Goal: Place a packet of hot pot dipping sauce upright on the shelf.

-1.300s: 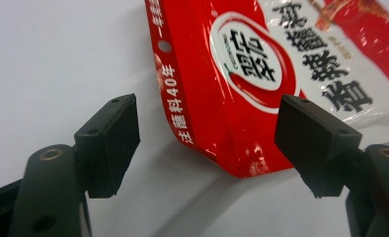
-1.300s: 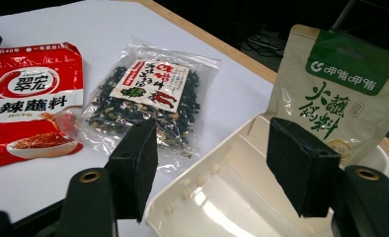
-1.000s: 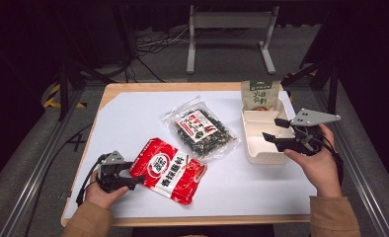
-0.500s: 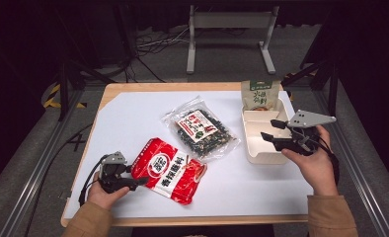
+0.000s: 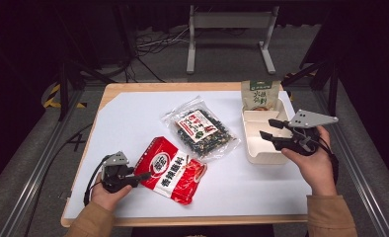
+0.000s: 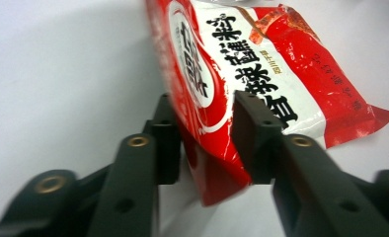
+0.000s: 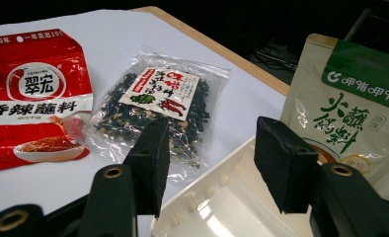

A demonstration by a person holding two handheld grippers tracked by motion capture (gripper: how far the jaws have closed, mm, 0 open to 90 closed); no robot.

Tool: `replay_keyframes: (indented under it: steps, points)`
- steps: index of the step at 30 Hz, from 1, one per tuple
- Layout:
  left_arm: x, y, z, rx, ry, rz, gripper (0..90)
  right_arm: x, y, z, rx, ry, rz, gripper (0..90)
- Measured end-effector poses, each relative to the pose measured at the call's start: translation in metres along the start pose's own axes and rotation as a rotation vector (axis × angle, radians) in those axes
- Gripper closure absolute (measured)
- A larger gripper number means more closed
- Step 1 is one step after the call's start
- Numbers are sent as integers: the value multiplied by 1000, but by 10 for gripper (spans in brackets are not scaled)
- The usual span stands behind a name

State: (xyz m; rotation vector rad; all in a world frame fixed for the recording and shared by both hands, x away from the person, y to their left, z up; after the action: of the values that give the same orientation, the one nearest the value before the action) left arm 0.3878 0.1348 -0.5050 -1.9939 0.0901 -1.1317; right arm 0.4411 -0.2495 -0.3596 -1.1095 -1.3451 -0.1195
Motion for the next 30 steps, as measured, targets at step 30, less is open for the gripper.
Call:
replay_keyframes:
  steps: [30]
  points:
    - [39, -58, -41, -93, 101, -34, 894, 3, -6, 6, 19, 4, 0, 488]
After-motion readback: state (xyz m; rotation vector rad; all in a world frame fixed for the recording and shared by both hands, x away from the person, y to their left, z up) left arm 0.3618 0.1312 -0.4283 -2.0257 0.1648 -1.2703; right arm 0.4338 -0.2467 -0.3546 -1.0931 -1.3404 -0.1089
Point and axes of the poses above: each handheld gripper's, and its own axes: y roughly forward along the jaws, x roughly out of its top, z roughly to its left, the point moved 10 cm from there along y, roughly forward along the jaws, and after that the axes turned 6 degrees about z, right-handed, at the moved point
